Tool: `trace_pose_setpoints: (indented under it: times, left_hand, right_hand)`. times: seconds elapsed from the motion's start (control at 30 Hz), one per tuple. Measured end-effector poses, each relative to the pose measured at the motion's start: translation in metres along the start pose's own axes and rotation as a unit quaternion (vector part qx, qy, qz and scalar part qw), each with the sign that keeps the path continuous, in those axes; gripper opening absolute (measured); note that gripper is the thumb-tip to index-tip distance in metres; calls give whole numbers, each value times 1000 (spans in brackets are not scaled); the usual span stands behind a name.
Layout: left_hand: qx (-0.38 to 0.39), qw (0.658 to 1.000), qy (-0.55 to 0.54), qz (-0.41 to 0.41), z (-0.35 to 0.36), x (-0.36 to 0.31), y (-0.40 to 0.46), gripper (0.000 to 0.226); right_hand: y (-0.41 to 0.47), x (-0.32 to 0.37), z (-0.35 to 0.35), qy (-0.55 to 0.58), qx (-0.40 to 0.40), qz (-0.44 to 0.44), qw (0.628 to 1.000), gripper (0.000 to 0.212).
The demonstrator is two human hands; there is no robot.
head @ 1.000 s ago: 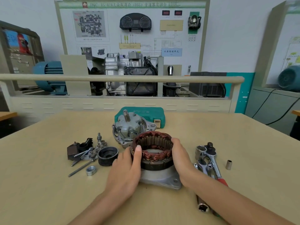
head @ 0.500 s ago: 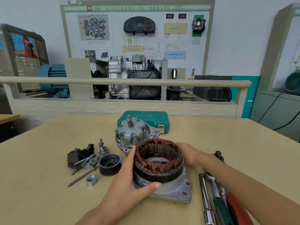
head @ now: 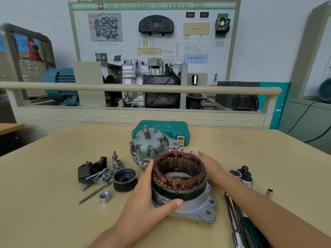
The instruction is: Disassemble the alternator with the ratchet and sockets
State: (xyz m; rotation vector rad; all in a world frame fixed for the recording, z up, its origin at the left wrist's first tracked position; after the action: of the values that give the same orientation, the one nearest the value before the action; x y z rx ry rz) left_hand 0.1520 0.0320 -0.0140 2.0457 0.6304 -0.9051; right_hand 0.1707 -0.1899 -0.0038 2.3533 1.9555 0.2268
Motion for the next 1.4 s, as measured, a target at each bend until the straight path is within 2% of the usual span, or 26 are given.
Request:
trace_pose_setpoints:
  times: [0.03,0.1,0.23,0.37,0.5,0.57,0.63,0.7,0.83,0.9,0.97,1.17,1.3,1.4]
  left_hand:
    - [-4,1000,1,0,0,0,0,91]
    - [-9,1000,4,3,1,1,-1,93]
    - [-11,1000,9,11,1,1,-2,91]
    - [-10,1000,9,15,1,0,-2,88]
    - [-9,1000,10,10,1,-1,-3,88]
    - [-8,1000,-6,1,1,0,-2,88]
    - [-6,1000,-24,-5,0,1,-1,91]
    - [4,999,-36,-15,0,2,-1,94]
    - [11,999,-42,-13,0,-1,-1,85]
    - [-1,999,-38,-6,1,-1,-2,82]
    - [-14,999,-34,-4,4,-2,-4,84]
    - [-33,999,-22,-1,7,-1,-6,87]
    - [-34,999,-19,-18,6,0,-3,95]
    - [-52,995,-68,-42,3,-4,-9,79]
  right_hand:
    - [-2,-3,1,-31,16,19,999,49]
    - [-4,-8,3,-18,35,37,999,52]
    - [-5,-7,7,-46,15,65,997,35]
    - [-2,-12,9,-94,0,115,989,35]
    - [-6,-10,7,-32,-4,121,992,34]
    - [-11,-8,0,65,-62,118,989,34]
    - [-16,-7,-8,196,-141,119,963,27]
    - [-19,-5,-11,316,-158,137,926,31]
    - [-22,3,1,548,-66,204,809,36]
    - [-23,10,3,622,-35,219,751,36]
    - [-23,13,5,643,-31,232,729,39]
    - [-26,14,-3,609,-64,251,749,39]
    - [-35,12,-2,608,-88,276,739,38]
    - [-43,13,-2,586,-97,303,745,36]
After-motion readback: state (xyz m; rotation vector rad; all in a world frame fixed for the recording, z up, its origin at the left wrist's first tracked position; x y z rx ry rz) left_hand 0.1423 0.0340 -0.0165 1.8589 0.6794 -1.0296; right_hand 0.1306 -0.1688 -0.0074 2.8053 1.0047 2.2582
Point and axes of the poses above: each hand's wrist, its own y-axis towards the middle knuckle, its own z-axis out of the palm, x = y × z, the point moved 4 cm from there along y, towards the middle knuckle, and after that the axes turned 5 degrees about -y, right-handed, at the moved point
